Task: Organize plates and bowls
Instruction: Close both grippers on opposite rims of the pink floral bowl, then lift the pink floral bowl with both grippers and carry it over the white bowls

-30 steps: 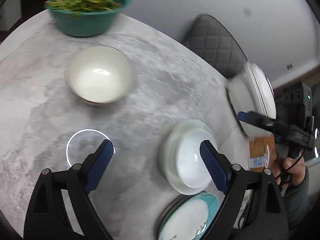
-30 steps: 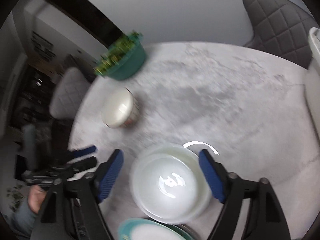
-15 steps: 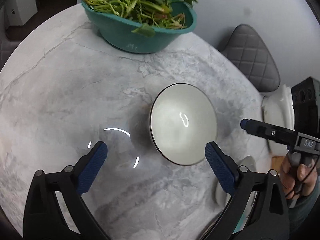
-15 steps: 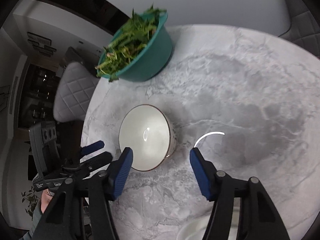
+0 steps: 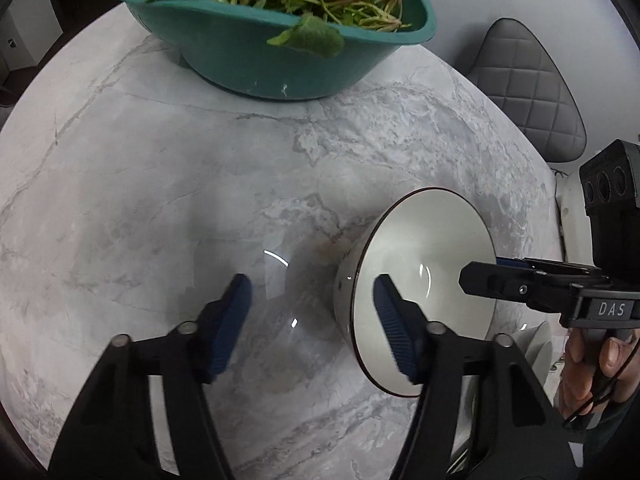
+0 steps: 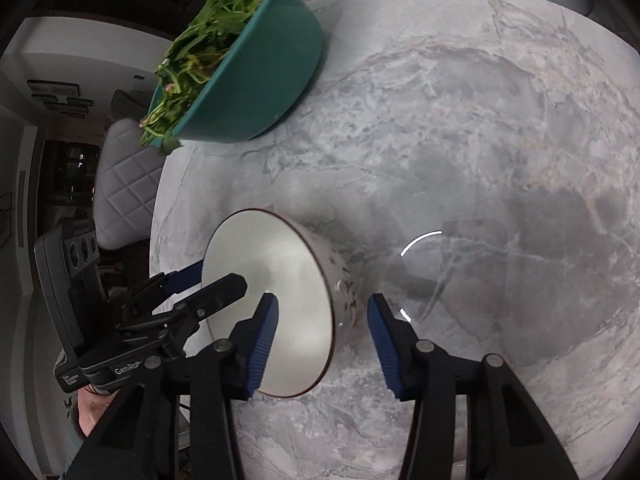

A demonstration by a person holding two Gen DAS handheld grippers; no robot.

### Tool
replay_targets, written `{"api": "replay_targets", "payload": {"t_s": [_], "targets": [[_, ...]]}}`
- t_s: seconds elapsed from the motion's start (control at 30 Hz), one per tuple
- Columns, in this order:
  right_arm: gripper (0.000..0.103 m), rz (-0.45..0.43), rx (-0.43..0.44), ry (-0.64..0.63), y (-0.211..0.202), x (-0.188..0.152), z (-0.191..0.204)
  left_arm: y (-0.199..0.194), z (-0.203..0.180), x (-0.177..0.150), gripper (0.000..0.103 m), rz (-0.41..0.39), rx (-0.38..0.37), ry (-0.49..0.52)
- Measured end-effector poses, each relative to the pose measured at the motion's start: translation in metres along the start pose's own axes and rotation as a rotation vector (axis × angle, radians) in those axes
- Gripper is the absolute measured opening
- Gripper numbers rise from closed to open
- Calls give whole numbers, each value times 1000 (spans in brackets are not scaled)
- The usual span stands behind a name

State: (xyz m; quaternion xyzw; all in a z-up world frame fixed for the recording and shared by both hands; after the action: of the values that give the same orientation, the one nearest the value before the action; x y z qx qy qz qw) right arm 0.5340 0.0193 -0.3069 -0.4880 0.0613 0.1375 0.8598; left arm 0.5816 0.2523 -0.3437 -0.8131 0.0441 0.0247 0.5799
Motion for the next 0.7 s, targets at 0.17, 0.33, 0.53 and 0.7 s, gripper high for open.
{"api": "replay_targets", "payload": {"t_s": [0.17,0.33,0.53,0.7], "targets": [[33,3,-2,0,5,4,-4,14,-6,5,27,17,1,26],[18,36,-21,-8,14,6,-8,18,-10,7,12,20,-40,26],[16,37,-26,-3,16,5,-7,16,-17,6,8,21,-31,40],[16,30,-11,7,7,-1,-8,5,-25,3,8,24,-29,37]]}}
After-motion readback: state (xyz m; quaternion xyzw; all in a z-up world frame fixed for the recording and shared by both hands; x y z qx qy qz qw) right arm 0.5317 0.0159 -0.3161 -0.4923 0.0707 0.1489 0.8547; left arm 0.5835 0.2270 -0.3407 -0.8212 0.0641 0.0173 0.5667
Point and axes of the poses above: each gripper's, at about its wrist camera, not at the fingertips, and y roughly the way its jaws point, z to its left, x to its top, the point moved 2 cm from there along y, roughly the way its jaws point, and after that the axes turned 15 degrees about z, right-handed, at the moved point
